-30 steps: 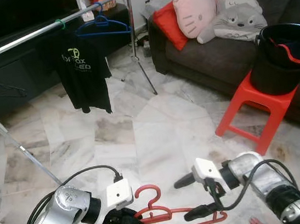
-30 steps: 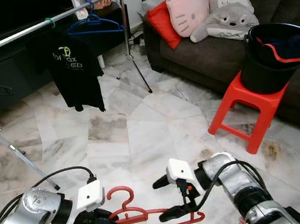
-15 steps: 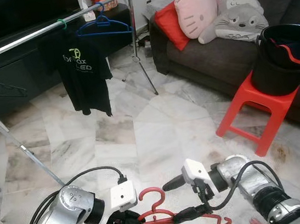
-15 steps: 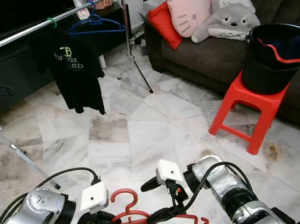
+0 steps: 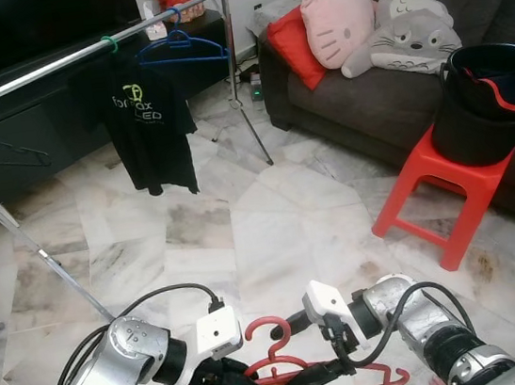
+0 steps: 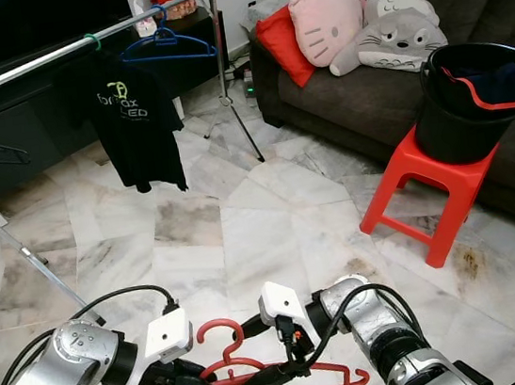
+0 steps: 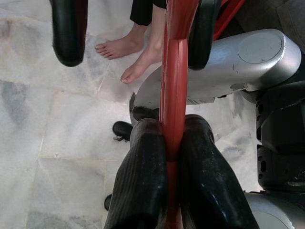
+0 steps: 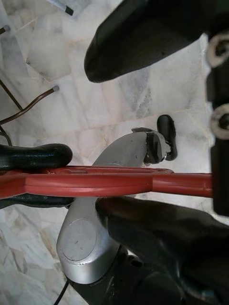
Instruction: Hang hanger
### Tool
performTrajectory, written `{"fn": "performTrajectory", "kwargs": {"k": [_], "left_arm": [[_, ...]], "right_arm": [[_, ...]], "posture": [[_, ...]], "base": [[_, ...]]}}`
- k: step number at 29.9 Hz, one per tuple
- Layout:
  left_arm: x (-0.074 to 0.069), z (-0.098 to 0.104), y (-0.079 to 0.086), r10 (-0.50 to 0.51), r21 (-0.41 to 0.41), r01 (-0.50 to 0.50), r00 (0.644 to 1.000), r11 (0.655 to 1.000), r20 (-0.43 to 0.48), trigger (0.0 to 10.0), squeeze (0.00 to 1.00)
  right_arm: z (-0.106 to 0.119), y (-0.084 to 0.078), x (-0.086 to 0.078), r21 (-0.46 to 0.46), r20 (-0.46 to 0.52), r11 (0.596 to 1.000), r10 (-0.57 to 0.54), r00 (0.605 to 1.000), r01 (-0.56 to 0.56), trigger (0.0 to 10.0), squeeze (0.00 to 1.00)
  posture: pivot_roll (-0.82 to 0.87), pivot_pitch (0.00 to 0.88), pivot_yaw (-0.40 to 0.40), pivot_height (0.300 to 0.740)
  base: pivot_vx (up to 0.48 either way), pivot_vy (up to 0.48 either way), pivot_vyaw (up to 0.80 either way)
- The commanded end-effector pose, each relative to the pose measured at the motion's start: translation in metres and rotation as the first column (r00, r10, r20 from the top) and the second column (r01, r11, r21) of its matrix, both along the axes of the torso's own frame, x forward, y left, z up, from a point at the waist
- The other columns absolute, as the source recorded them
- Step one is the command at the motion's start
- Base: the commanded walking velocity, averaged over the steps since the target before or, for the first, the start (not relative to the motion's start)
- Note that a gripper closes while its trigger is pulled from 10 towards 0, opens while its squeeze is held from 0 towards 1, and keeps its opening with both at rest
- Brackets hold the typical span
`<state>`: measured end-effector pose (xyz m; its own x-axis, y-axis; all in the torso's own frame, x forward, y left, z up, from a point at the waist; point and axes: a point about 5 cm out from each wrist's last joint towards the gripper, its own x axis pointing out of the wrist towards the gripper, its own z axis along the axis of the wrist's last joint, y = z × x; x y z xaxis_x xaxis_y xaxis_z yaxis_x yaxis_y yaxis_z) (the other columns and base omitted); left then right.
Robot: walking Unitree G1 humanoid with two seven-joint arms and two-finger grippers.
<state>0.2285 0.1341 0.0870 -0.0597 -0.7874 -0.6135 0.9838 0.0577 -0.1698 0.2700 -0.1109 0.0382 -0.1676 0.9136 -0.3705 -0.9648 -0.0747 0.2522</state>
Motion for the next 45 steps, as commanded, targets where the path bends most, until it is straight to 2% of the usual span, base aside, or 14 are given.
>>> {"fn": "performTrajectory", "kwargs": {"k": [1, 30, 40, 44, 45], "left_arm": [[0.002, 0.006, -0.004, -0.017, -0.005, 0.017, 1.0, 1.0, 0.025, 10.0, 0.0], [0.003, 0.008, -0.007, -0.029, -0.027, 0.03, 0.999, 0.999, 0.039, 10.0, 0.0], [-0.003, 0.011, -0.004, -0.062, -0.084, 0.061, 0.998, 0.995, -0.009, 10.0, 0.0], [-0.01, 0.011, -0.002, -0.111, -0.087, 0.108, 0.993, 0.99, -0.033, 10.0, 0.0], [-0.011, 0.011, -0.002, -0.116, -0.087, 0.113, 0.993, 0.99, -0.032, 10.0, 0.72]], "right_arm": [[0.005, 0.001, 0.005, -0.007, 0.026, 1.0, 0.004, 1.0, -0.003, 0.0, 0.0], [-0.001, -0.003, 0.002, -0.021, 0.011, 1.0, -0.007, 1.0, 0.007, 0.0, 0.0], [-0.003, -0.003, 0.001, -0.026, 0.013, 1.0, -0.004, 1.0, 0.004, 0.0, 0.0], [-0.004, -0.003, 0.0, -0.03, 0.013, 1.0, -0.003, 1.0, 0.003, 0.0, 0.0], [-0.004, -0.003, 0.0, -0.03, 0.013, 1.0, -0.002, 1.0, 0.003, 0.0, 0.0]], "posture": [[0.04, 0.0, -0.032, 0.74], [0.04, 0.0, -0.033, 0.74], [0.04, 0.0, -0.033, 0.74], [0.05, 0.0, -0.032, 0.74], [0.05, 0.0, -0.032, 0.74]], "base": [[0.0, 0.0, 0.0], [0.0, 0.0, 0.0], [0.0, 0.0, 0.0], [0.0, 0.0, 0.0], [0.0, 0.0, 0.0]]}}
